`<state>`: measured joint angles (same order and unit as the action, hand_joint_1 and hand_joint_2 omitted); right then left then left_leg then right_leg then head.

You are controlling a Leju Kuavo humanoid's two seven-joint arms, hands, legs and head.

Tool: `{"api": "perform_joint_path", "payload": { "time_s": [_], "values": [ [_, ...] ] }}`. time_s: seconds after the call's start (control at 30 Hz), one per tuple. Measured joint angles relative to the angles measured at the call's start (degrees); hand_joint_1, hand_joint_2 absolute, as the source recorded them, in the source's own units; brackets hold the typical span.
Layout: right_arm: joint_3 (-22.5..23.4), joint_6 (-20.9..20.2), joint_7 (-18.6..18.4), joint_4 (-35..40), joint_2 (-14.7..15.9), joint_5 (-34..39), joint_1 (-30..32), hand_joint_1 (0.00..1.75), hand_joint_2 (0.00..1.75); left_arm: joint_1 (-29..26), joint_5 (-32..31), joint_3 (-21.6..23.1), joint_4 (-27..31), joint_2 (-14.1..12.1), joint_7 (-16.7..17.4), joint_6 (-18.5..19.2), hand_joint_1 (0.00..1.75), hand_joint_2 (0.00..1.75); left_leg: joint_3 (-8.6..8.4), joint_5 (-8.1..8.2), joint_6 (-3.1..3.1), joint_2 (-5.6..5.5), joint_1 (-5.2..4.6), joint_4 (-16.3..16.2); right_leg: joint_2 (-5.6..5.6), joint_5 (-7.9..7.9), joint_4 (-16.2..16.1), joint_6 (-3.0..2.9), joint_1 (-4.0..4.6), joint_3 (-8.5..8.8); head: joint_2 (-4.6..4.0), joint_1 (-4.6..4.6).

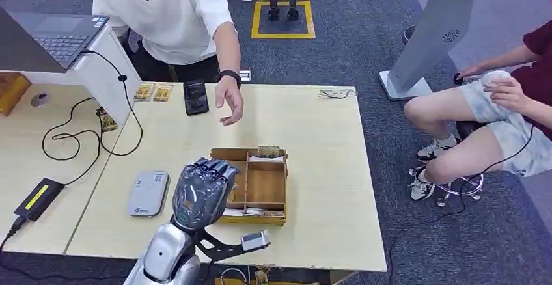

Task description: Pass the card to the sensor for recognition and then transmit it.

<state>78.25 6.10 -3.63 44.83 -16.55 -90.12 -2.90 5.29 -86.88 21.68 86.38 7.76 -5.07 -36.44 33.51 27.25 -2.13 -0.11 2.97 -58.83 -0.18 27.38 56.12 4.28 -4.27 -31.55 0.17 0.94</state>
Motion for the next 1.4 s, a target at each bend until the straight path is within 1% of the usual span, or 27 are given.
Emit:
{"api": "perform_joint_path", "payload": {
  "time_s": [0.23,0.43,0.63,0.83,0.93,1.07,1.3,1.4],
  "values": [
    [-0.22,0.22,0.02,-0.37,0.00,0.00,0.01,0.00,0.00,0.67,0.83,-1.59,0.35,1.42,-0.50,0.22,1.75,1.75,0.01,0.00,0.00,0.00,0.00,0.00,0.00,0.00,0.00,0.00,0.00,-0.03,0.00,0.02],
    [-1.75,0.42,0.02,-1.18,0.42,0.00,0.01,0.00,0.00,5.48,0.55,-2.86,-0.44,2.78,0.96,4.00,1.75,1.75,0.00,-0.02,0.01,0.00,0.00,0.00,0.00,-0.03,0.00,-0.01,0.00,-0.01,0.00,0.00],
    [-2.84,0.59,0.04,-2.19,1.07,0.00,0.03,0.00,0.00,8.92,0.22,-3.54,-1.97,3.87,1.75,5.22,1.75,1.75,0.01,-0.02,0.01,-0.01,0.00,-0.01,0.00,-0.05,0.00,-0.02,0.00,-0.03,0.00,-0.02],
    [-4.24,1.38,0.07,-3.83,2.01,0.00,0.03,0.00,0.00,13.85,0.20,-3.63,-4.66,4.76,2.30,7.02,1.75,1.75,0.02,-0.02,0.01,0.01,0.00,-0.01,0.01,-0.05,0.00,-0.02,0.00,-0.03,0.00,0.00],
    [-4.39,1.40,0.04,-4.35,2.34,0.00,0.05,0.00,0.00,14.74,0.20,-3.65,-5.47,4.94,2.60,7.13,1.75,1.75,0.02,-0.02,0.01,0.01,0.00,-0.01,0.01,-0.05,0.00,-0.02,0.00,-0.05,0.00,0.00],
    [-4.90,1.55,-0.17,-4.83,2.60,0.00,0.06,0.00,0.00,16.23,0.13,-3.67,-6.52,5.62,3.57,8.18,1.75,1.75,0.03,-0.02,0.01,0.00,0.00,-0.01,0.01,-0.05,0.00,-0.02,0.00,-0.05,0.00,0.00],
    [-6.42,1.53,-0.81,-5.35,3.10,0.00,0.37,0.00,0.00,19.90,-0.17,-4.46,-10.36,6.69,5.77,9.57,1.75,1.75,0.02,-0.02,0.01,0.01,0.00,-0.01,0.01,-0.05,0.00,-0.02,0.00,-0.05,0.00,-0.02],
    [-6.97,1.53,-0.98,-5.46,3.37,0.00,0.46,0.00,0.00,21.13,-0.22,-4.68,-11.74,7.10,5.97,10.10,1.75,1.75,0.02,-0.02,0.01,0.00,0.00,-0.01,0.01,-0.05,0.00,-0.02,0.00,-0.04,0.00,-0.02]
  ]
}}
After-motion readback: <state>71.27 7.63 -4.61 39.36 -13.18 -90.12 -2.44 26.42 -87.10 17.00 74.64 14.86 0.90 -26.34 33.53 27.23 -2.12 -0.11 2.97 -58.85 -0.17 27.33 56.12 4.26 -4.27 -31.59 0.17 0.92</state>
